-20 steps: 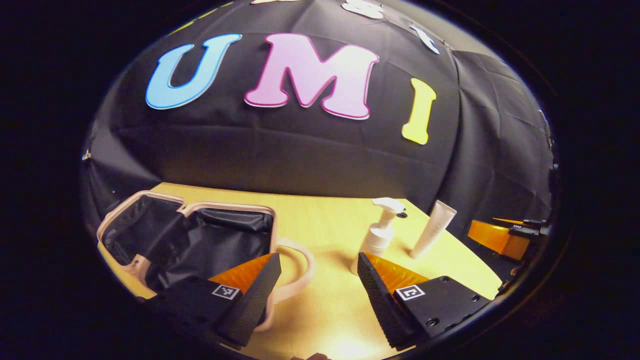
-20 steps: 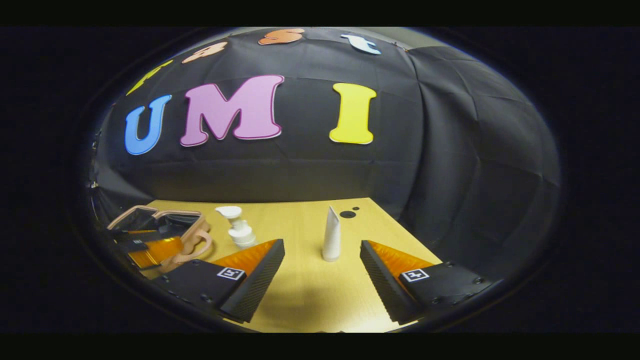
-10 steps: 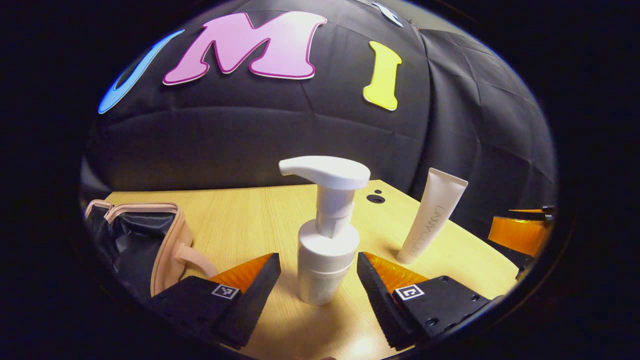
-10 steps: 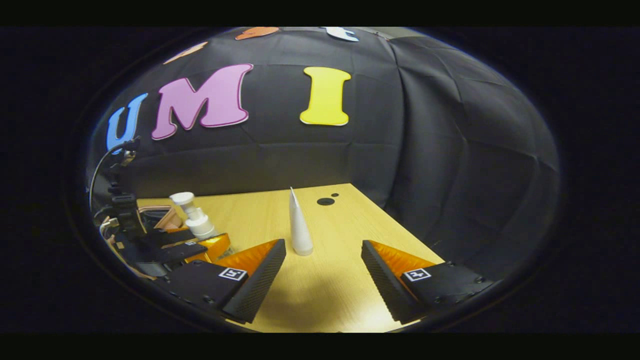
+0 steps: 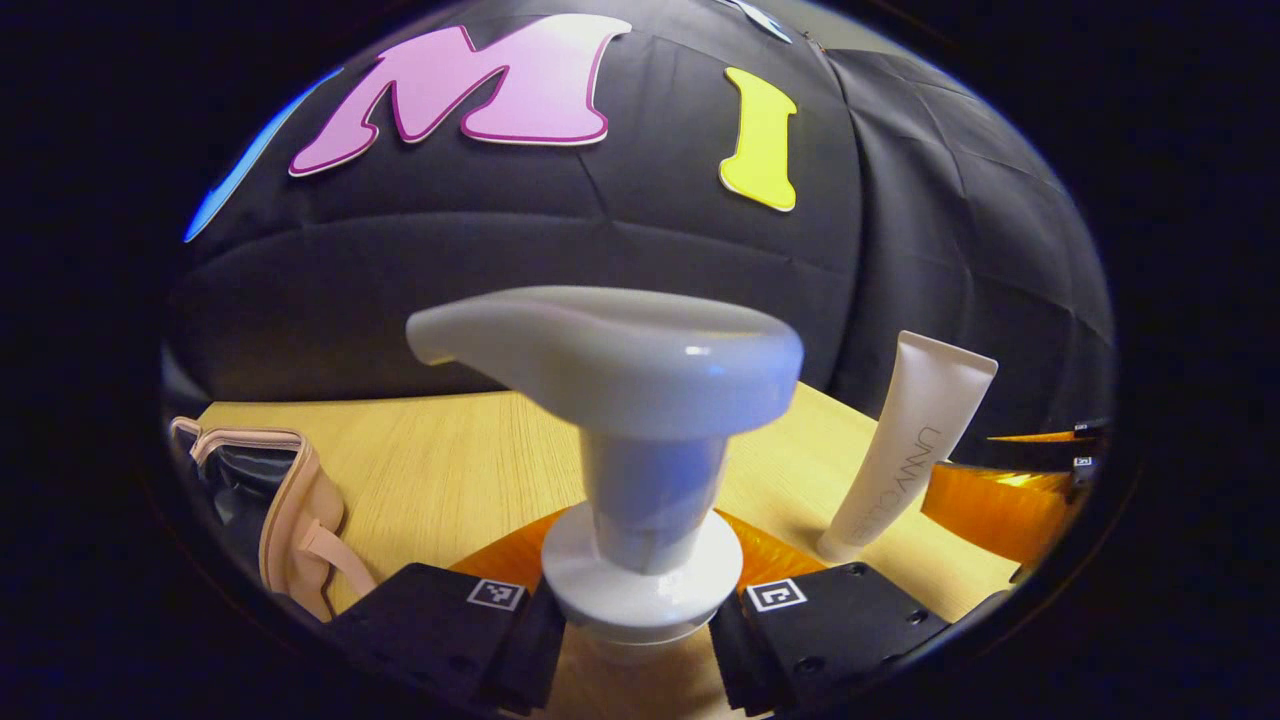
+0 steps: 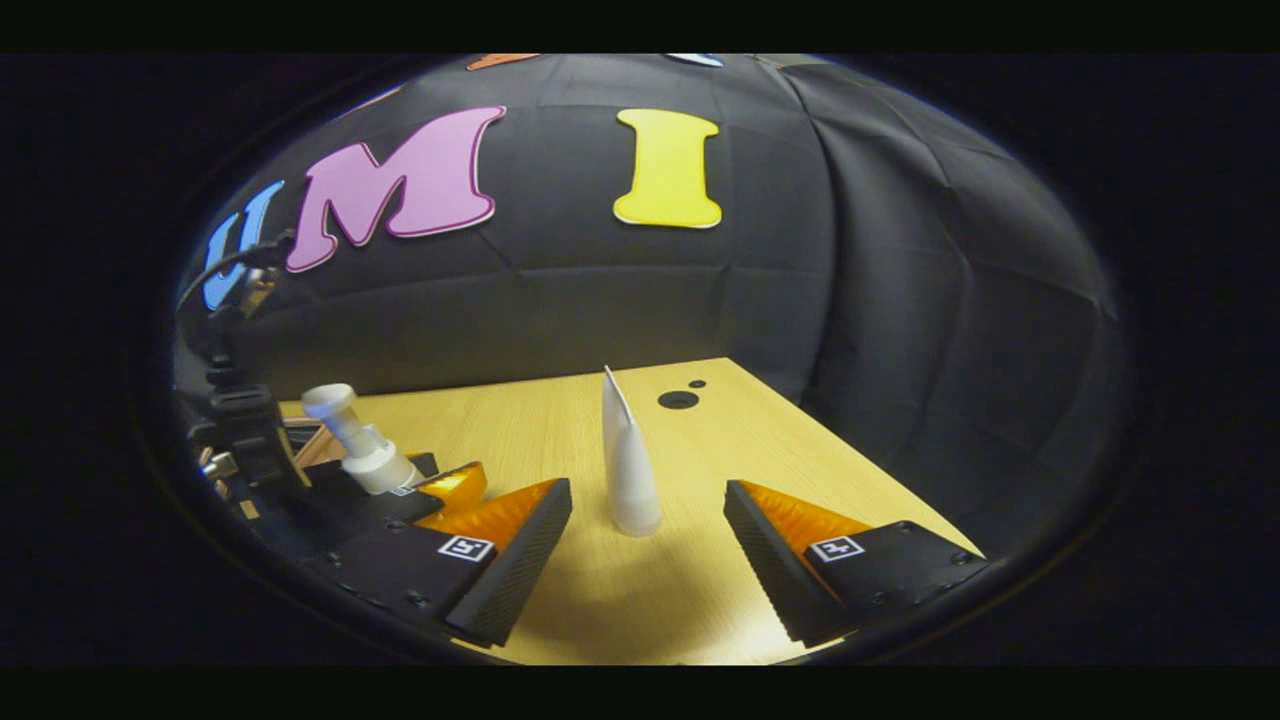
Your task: First open the suitcase, pack the skin care products into it, and then close the suitcase.
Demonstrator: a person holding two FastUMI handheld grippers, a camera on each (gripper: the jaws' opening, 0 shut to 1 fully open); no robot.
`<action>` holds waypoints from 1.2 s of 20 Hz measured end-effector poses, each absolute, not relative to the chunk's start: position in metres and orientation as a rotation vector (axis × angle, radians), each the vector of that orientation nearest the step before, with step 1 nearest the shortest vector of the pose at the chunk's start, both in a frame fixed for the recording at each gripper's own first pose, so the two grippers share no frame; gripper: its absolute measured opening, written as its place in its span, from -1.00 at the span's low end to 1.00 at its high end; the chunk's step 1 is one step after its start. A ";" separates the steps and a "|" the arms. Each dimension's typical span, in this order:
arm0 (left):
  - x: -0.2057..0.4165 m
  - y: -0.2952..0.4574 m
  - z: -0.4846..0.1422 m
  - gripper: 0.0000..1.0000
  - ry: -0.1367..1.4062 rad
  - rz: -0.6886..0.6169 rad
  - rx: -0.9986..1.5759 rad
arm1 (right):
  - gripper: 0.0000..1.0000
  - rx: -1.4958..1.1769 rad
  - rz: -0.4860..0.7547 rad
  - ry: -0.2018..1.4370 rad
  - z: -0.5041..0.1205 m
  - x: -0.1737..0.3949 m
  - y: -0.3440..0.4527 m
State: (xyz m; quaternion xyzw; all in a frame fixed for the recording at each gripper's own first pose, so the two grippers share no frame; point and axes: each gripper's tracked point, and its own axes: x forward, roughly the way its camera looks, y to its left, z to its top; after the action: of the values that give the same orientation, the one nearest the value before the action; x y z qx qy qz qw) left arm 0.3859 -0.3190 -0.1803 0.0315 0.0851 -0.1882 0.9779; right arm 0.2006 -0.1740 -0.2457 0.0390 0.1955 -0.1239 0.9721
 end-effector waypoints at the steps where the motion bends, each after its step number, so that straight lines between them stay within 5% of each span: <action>1: 0.385 -0.318 -0.181 0.30 0.179 -0.385 0.067 | 0.96 0.097 -0.258 0.401 -0.250 0.208 -0.177; 9: 0.342 -0.290 -0.143 0.27 0.147 -0.390 0.009 | 0.93 0.045 -0.246 0.379 -0.273 0.258 -0.175; 13: 0.318 -0.271 -0.140 0.27 0.168 -0.371 -0.022 | 0.28 0.004 -0.255 0.405 -0.294 0.270 -0.172; 15: 0.308 -0.258 -0.148 0.27 0.193 -0.348 -0.036 | 0.22 -0.012 -0.256 0.505 -0.329 0.265 -0.177; 16: 0.307 -0.255 -0.149 0.27 0.195 -0.344 -0.038 | 0.02 0.015 -0.253 0.482 -0.327 0.271 -0.179; 24: 0.288 -0.217 -0.139 0.27 0.187 -0.271 -0.080 | -0.18 -0.056 -0.118 0.436 -0.294 0.255 -0.150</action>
State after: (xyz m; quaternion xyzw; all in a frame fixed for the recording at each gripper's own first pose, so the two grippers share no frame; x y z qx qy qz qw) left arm 0.2883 -0.2169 -0.1395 -0.0399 0.0929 -0.1348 0.9857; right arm 0.2551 -0.1499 -0.2940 -0.0276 0.2163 -0.0584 0.9742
